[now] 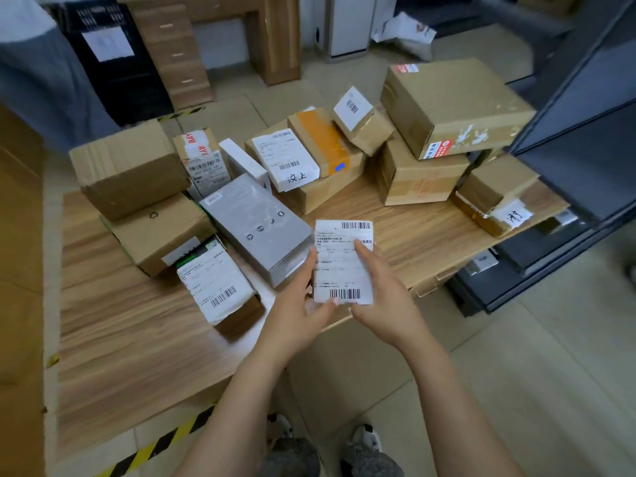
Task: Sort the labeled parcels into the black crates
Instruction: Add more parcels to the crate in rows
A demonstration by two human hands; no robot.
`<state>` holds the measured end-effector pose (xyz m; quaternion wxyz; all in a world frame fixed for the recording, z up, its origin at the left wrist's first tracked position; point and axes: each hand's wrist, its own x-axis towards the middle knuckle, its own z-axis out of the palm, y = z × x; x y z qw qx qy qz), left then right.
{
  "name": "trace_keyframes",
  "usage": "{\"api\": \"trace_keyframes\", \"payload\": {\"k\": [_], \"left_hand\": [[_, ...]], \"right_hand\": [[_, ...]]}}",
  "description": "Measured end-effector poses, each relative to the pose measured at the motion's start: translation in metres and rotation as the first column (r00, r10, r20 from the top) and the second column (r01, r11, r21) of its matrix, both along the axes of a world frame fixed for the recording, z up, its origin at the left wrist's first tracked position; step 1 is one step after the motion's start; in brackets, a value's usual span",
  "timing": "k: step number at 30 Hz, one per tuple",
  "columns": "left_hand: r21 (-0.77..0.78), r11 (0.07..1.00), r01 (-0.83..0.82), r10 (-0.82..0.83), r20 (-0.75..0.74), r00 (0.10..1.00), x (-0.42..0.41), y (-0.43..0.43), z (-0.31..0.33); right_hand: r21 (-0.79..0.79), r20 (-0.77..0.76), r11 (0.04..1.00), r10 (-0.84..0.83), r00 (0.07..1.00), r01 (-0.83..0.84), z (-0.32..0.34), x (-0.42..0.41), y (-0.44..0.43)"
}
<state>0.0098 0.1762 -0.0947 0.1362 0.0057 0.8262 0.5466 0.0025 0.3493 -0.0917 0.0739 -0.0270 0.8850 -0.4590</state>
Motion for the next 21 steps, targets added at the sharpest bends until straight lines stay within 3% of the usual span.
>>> {"api": "trace_keyframes", "payload": {"k": [10, 16, 21], "left_hand": [[0.000, 1.000, -0.009, 0.009, -0.379, 0.925, -0.030, -0.005, 0.094], [0.154, 0.988, 0.017, 0.067, -0.522, 0.850, -0.028, -0.007, 0.146], [0.300, 0.953, 0.045, 0.134, -0.549, 0.825, -0.031, -0.009, 0.168]], "right_hand": [[-0.011, -0.404, 0.999, -0.041, 0.914, 0.041, 0.104, -0.018, -0.009], [-0.188, -0.524, 0.982, -0.099, 0.846, -0.001, 0.153, -0.013, -0.005], [-0.115, -0.643, 0.993, -0.051, 0.764, -0.030, 0.178, -0.009, -0.003]]}}
